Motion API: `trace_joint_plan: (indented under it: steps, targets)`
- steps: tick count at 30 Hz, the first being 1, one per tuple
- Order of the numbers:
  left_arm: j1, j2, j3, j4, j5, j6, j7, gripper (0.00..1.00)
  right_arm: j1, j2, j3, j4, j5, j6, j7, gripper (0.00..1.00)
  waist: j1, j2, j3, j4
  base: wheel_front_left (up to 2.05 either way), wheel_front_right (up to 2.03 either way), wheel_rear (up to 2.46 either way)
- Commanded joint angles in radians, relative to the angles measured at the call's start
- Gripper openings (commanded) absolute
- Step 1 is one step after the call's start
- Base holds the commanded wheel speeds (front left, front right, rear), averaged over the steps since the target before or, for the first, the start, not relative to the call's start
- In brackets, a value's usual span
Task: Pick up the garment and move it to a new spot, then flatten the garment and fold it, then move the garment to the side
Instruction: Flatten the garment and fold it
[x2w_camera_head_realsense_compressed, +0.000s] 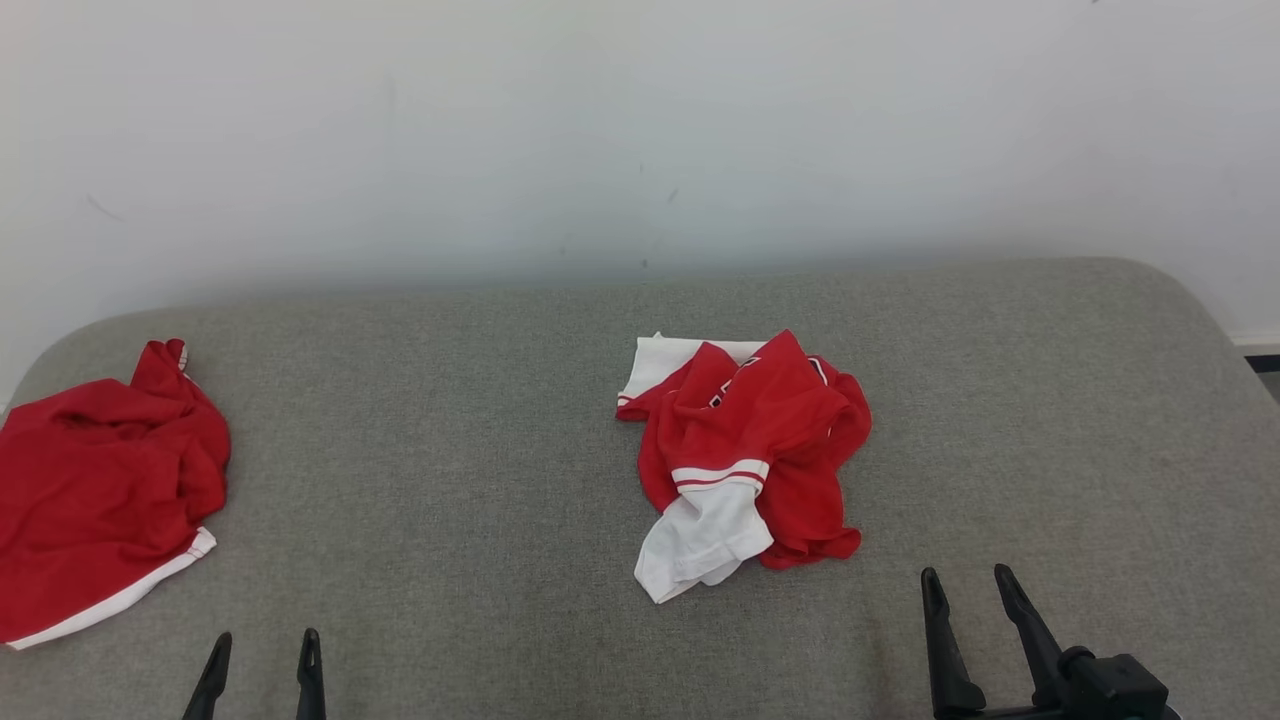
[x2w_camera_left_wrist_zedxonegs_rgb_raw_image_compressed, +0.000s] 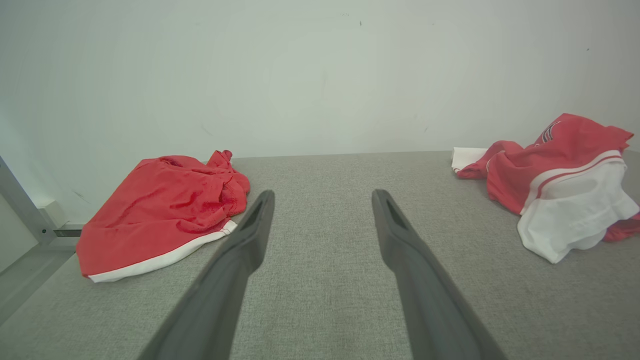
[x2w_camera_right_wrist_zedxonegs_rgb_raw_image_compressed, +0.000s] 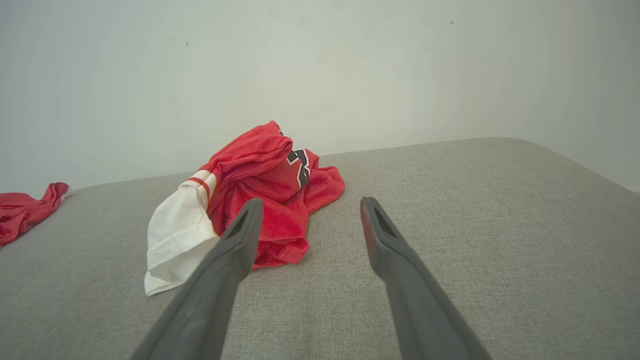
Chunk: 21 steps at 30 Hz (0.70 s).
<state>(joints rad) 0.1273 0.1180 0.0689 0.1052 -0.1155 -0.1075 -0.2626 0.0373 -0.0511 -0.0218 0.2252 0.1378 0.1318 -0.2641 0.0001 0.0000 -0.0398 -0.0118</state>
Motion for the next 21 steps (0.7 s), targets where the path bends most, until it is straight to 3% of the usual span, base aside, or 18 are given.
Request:
trace_joint_plan:
  steps: [1, 16, 21]
  targets:
    - [-0.002, -0.003, 0.003, 0.002, 0.005, -0.005, -0.003, 1.00, -0.001, 0.002, 0.001, 0.000, -0.006, -0.002, -0.001, 1.00, -0.0001, 0.0000, 0.000, 0.000, 0.00, 0.00, 0.00]
    - [-0.016, -0.013, 0.011, 0.022, 0.008, -0.008, -0.003, 1.00, -0.007, 0.002, 0.005, 0.002, 0.003, -0.002, -0.001, 1.00, -0.0001, 0.0000, 0.003, -0.008, 0.00, 0.00, 0.00]
    - [-0.065, -0.011, -0.035, 0.048, 0.019, -0.016, -0.003, 1.00, -0.017, 0.002, 0.013, 0.003, 0.002, -0.002, -0.001, 1.00, -0.0001, 0.0000, 0.015, -0.028, 0.00, 0.00, 0.00]
